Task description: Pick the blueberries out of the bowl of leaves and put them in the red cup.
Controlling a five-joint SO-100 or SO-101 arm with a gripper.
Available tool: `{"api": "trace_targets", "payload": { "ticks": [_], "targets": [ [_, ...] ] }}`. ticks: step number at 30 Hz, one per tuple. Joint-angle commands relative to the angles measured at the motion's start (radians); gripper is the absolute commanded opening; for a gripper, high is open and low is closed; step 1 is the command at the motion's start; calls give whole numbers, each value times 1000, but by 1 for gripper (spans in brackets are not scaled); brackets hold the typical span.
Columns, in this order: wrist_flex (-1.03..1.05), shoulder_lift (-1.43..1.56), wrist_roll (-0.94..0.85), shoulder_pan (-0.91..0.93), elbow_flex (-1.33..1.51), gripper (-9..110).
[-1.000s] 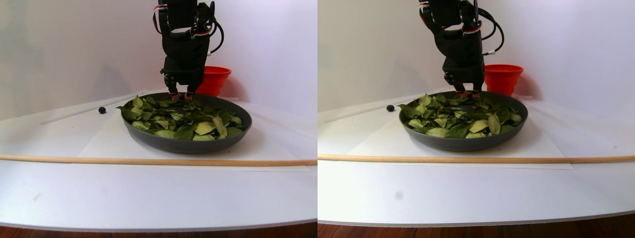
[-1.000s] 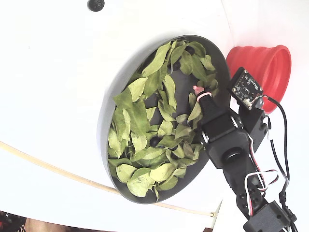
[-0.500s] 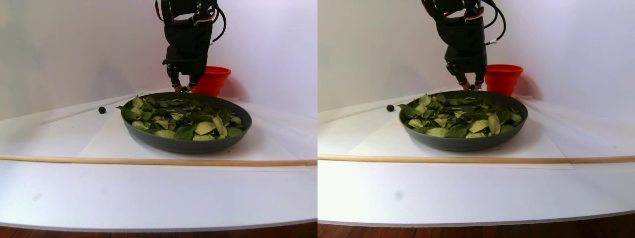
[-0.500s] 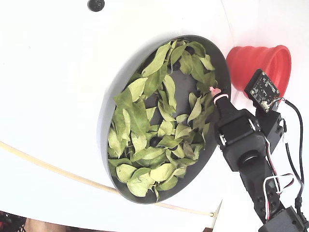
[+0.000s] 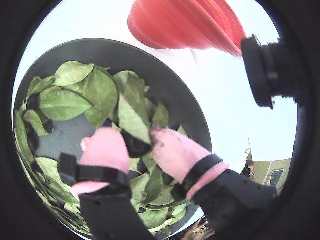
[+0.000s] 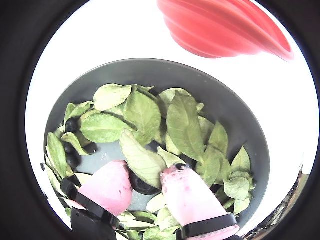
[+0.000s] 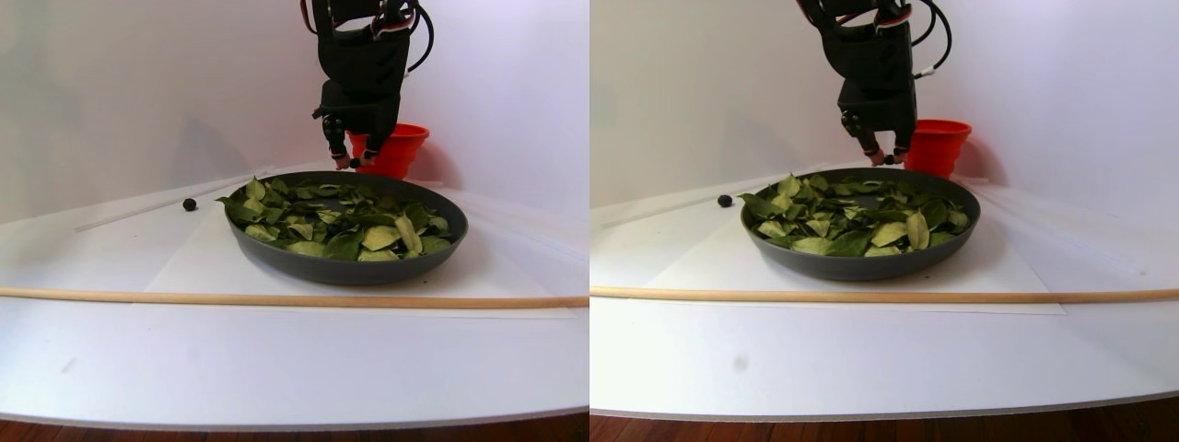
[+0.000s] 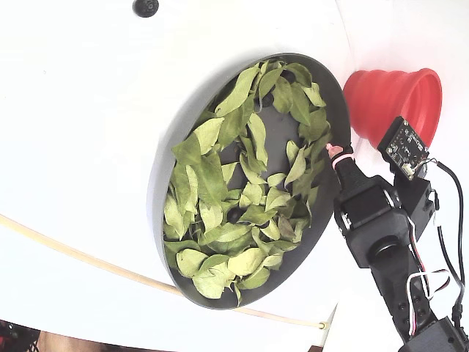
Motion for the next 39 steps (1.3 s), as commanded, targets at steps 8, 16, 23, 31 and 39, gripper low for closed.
{"api": "trace_targets", "payload": {
  "ticks": [8,16,23,31,39],
  "targets": [
    [37,204,-8,55,-86,9],
    [54,233,-20,72,-98,9],
    [64,221,-26,84,-149,9],
    [80,196,-31,98,-207,9],
    [84,152,-31,110,-267,9]
  ]
}}
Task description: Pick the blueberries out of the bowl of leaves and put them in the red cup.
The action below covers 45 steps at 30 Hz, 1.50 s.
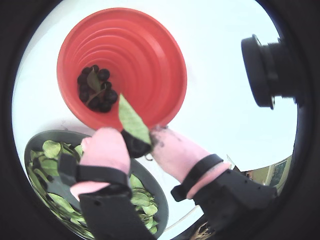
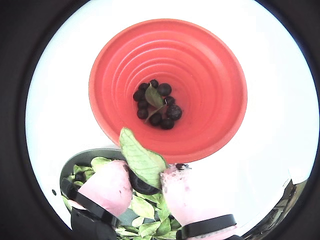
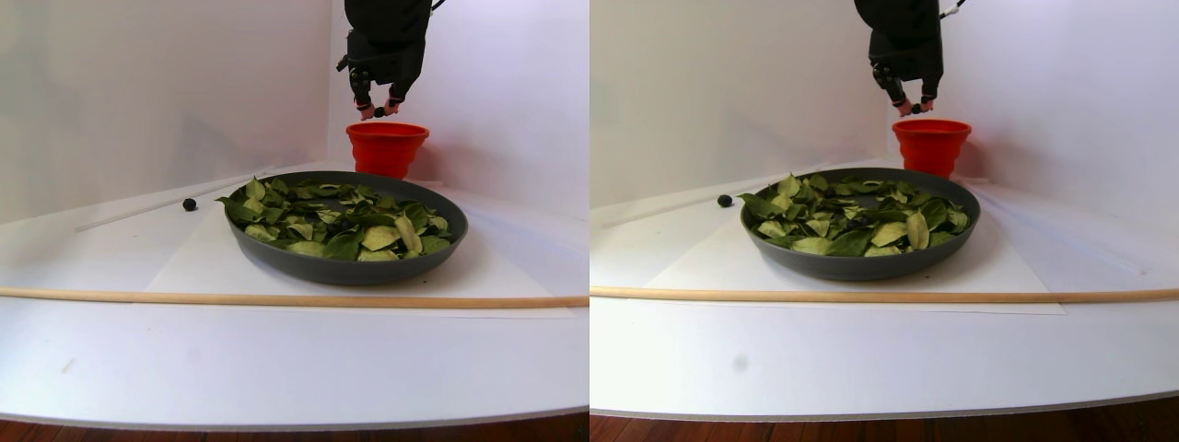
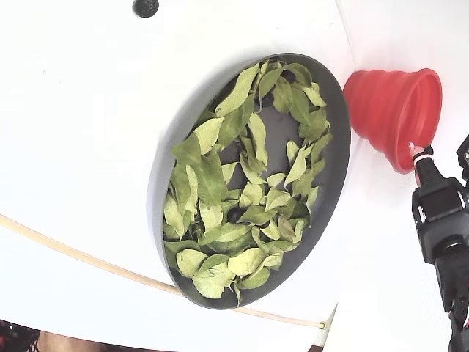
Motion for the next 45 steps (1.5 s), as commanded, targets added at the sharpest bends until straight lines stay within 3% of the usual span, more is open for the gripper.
{"api": "trace_targets", "payload": {
  "ticks": [1,40,45],
  "targets": [
    [-2,38,-9,34,-89,10],
    [2,-216,15,80,-380,10],
    [2,-215,31,80,-382,16]
  ]
}}
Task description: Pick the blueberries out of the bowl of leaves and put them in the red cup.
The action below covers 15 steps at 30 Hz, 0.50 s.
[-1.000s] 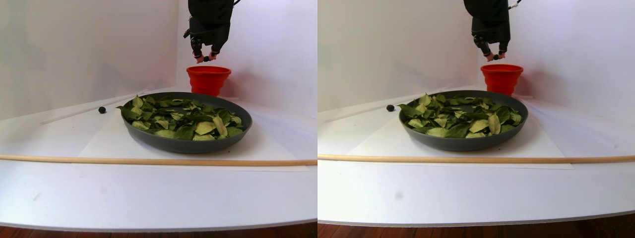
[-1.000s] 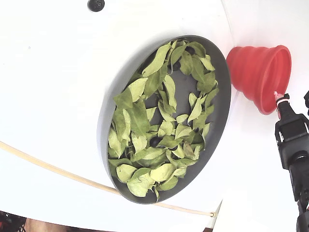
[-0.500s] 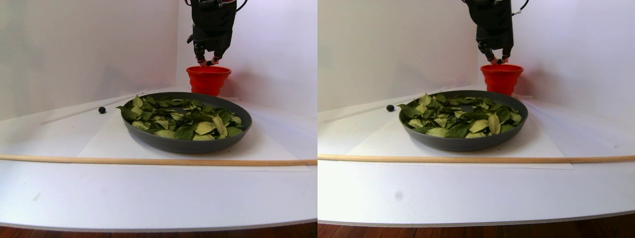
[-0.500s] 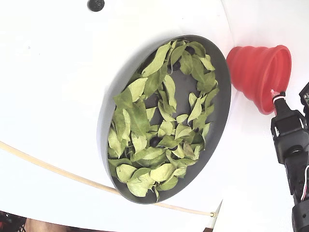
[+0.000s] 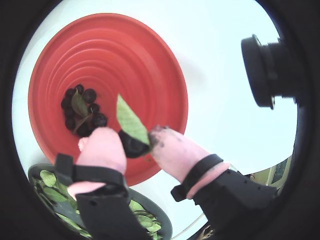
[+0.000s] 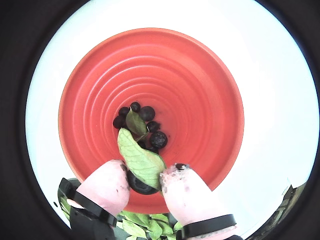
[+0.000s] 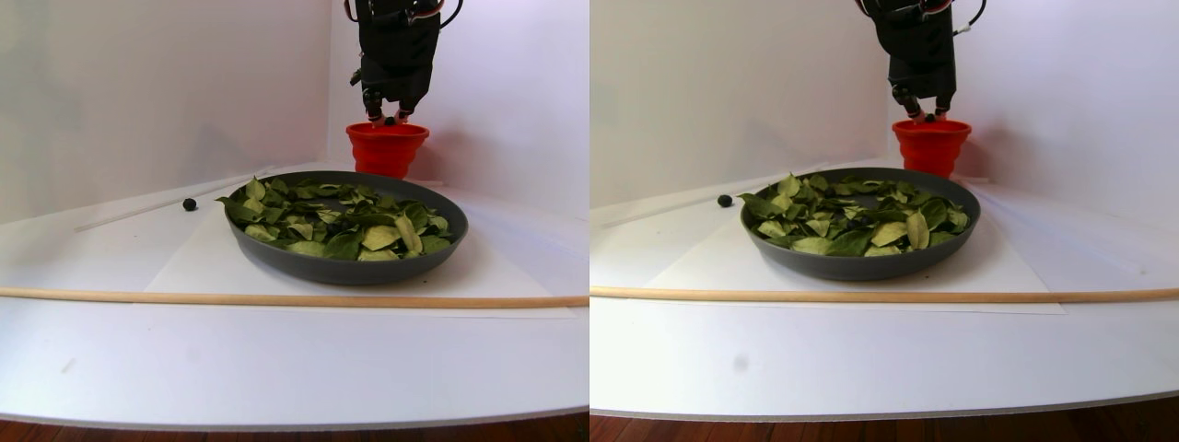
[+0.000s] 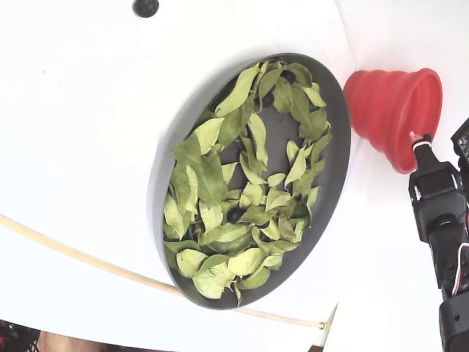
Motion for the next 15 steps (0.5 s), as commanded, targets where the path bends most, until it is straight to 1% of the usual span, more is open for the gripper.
{"api": "trace_targets", "payload": {
  "ticks": [1,15],
  "targets": [
    [2,49,9,41,-75,18],
    [20,189,5,17,25,17]
  ]
}}
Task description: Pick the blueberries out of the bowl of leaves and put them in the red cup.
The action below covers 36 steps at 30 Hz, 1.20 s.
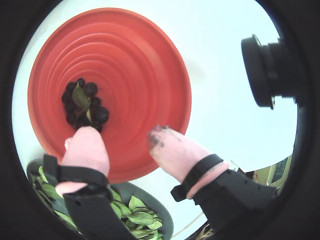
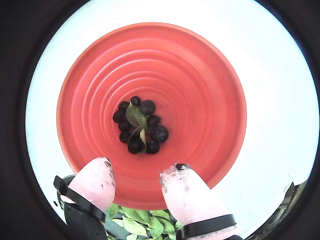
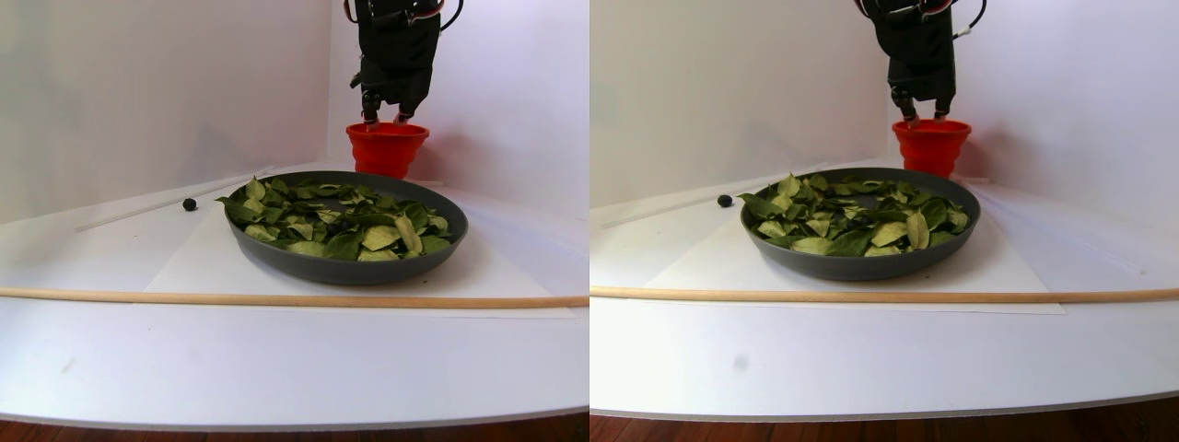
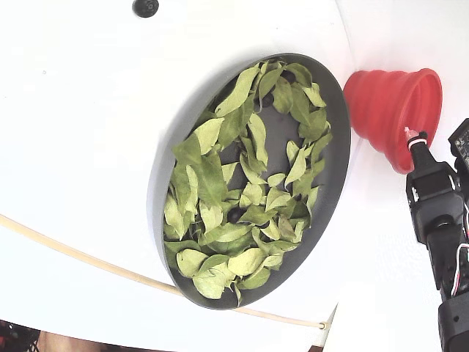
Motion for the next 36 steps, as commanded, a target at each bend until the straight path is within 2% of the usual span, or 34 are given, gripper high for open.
{"api": "trace_targets", "payload": {
  "ticks": [1,36],
  "targets": [
    [3,192,-3,14,5,17],
    [57,396,11,-77,273,16]
  ]
}}
